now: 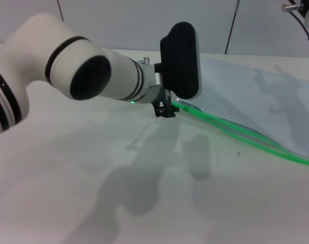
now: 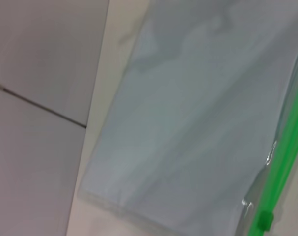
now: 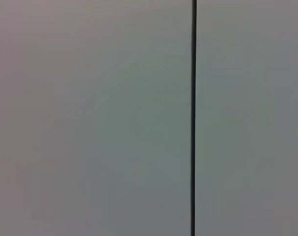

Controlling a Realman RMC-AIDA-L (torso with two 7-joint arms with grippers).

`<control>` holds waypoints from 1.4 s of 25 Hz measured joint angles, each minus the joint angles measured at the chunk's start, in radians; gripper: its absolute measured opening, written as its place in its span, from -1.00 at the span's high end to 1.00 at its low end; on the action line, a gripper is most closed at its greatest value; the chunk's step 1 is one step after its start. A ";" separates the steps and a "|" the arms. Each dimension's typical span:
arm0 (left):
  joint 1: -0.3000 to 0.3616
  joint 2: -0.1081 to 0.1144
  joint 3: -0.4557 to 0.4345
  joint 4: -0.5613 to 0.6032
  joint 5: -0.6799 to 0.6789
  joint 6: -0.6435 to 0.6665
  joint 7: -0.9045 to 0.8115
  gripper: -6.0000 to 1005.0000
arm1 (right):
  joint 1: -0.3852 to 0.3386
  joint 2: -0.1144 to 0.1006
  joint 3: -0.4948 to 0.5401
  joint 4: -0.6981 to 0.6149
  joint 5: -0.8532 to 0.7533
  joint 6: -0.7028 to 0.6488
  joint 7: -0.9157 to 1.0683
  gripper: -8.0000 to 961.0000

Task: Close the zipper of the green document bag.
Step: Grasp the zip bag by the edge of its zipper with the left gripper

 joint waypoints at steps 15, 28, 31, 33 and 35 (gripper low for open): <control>-0.004 0.001 0.056 -0.026 -0.002 0.070 0.003 -0.26 | 0.001 0.000 -0.002 0.000 0.000 0.000 0.000 -0.20; -0.006 0.001 0.103 -0.046 -0.005 0.139 0.026 -0.26 | 0.008 0.001 -0.009 0.000 0.000 0.000 0.018 -0.20; -0.007 0.001 0.115 -0.051 -0.006 0.157 0.026 -0.26 | 0.008 0.001 -0.011 0.000 0.000 0.000 0.021 -0.20; -0.007 0.001 0.118 -0.054 -0.006 0.164 0.026 -0.26 | 0.008 0.000 -0.011 0.000 0.000 0.000 0.022 -0.20; -0.007 0.001 0.118 -0.059 -0.006 0.168 0.026 -0.26 | 0.009 0.000 -0.011 -0.001 0.000 0.000 0.022 -0.20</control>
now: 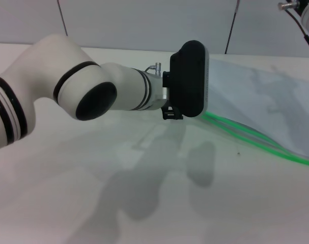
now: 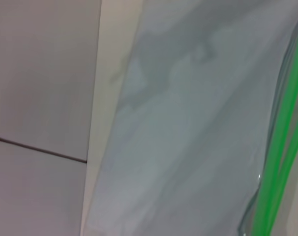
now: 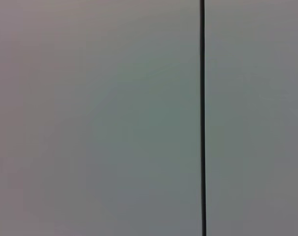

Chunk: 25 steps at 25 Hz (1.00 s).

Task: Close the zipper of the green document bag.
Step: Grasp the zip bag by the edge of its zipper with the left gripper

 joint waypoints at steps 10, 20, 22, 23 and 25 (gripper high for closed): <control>-0.004 0.000 0.031 -0.033 -0.001 0.068 0.000 -0.26 | -0.004 0.001 -0.010 -0.008 0.000 -0.006 0.001 -0.20; -0.001 0.000 0.090 -0.032 -0.002 0.131 -0.006 -0.25 | 0.000 0.001 -0.012 -0.008 0.000 -0.003 0.001 -0.20; 0.000 0.000 0.093 -0.032 -0.002 0.136 -0.009 -0.25 | 0.000 0.001 -0.012 -0.009 0.000 -0.002 0.001 -0.20; 0.000 0.000 0.094 -0.032 -0.002 0.137 -0.010 -0.25 | -0.001 0.001 -0.012 -0.008 0.000 -0.002 0.001 -0.20; 0.001 0.000 0.093 -0.033 -0.003 0.138 -0.011 -0.25 | -0.001 0.001 -0.012 -0.008 0.000 -0.002 0.001 -0.20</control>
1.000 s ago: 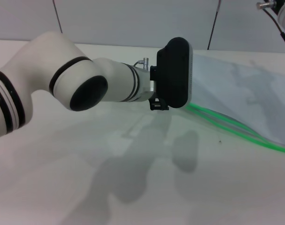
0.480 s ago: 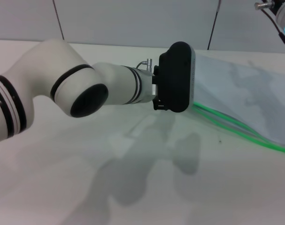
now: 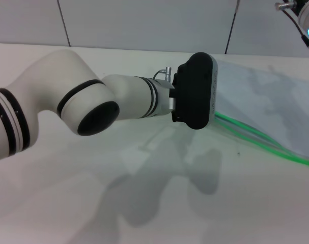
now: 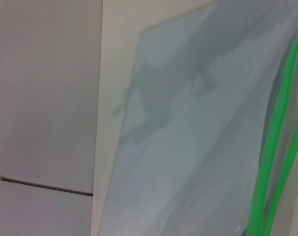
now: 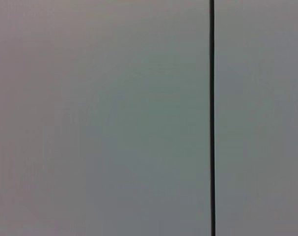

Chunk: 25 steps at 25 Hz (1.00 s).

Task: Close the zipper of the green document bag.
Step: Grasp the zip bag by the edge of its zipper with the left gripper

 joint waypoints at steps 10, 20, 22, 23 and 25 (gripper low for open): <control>0.002 0.001 -0.011 -0.026 -0.001 0.001 0.000 -0.23 | 0.000 0.000 0.000 0.004 0.000 0.000 0.000 -0.20; 0.004 0.004 -0.012 -0.026 0.002 0.002 0.000 -0.19 | 0.002 0.000 0.000 0.007 0.000 0.002 0.000 -0.20; 0.009 0.005 -0.012 -0.026 0.004 0.004 0.002 -0.18 | 0.002 0.000 -0.001 0.007 0.000 0.002 0.000 -0.20; 0.013 0.005 -0.012 -0.026 0.006 0.008 0.004 -0.18 | 0.002 0.000 -0.001 0.007 0.000 0.002 0.000 -0.20; 0.015 0.005 -0.012 -0.026 0.007 0.010 0.004 -0.17 | 0.002 0.000 -0.001 0.007 0.000 0.002 0.000 -0.20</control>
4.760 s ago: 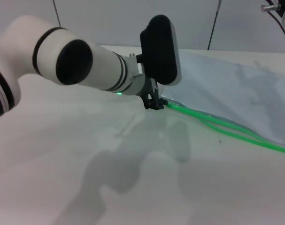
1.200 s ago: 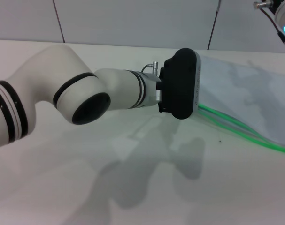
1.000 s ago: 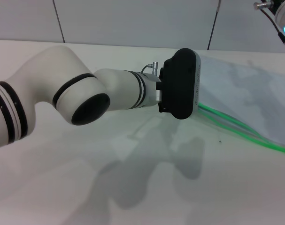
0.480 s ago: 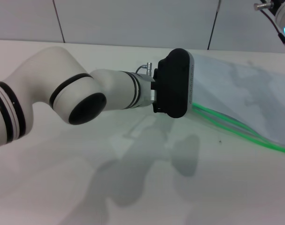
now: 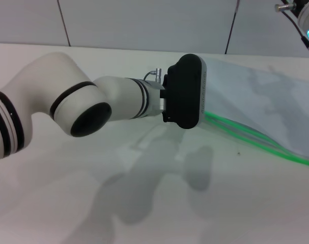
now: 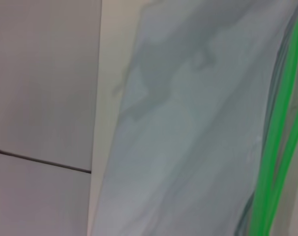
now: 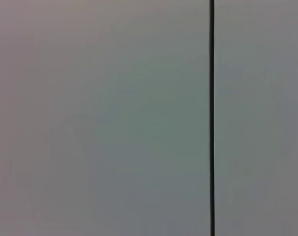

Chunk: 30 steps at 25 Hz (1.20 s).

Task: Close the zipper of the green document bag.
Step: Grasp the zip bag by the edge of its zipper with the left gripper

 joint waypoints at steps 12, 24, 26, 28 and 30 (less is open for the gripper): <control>0.006 0.004 0.002 0.001 0.004 0.012 0.004 -0.11 | 0.000 0.000 0.000 0.000 0.000 0.000 0.000 -0.20; 0.002 0.002 0.008 -0.010 0.004 0.019 0.005 -0.06 | -0.001 0.000 0.000 -0.005 0.000 0.000 0.000 -0.20; 0.001 0.001 0.007 -0.010 0.004 0.020 0.006 -0.05 | -0.001 0.000 0.000 -0.007 0.000 0.000 0.000 -0.20; 0.001 0.001 0.007 -0.010 0.004 0.021 0.006 -0.04 | -0.001 0.000 0.000 -0.008 0.000 0.000 0.000 -0.20; 0.001 0.001 0.008 -0.012 0.004 0.029 0.006 -0.03 | -0.002 0.000 -0.001 -0.009 0.000 0.000 0.000 -0.20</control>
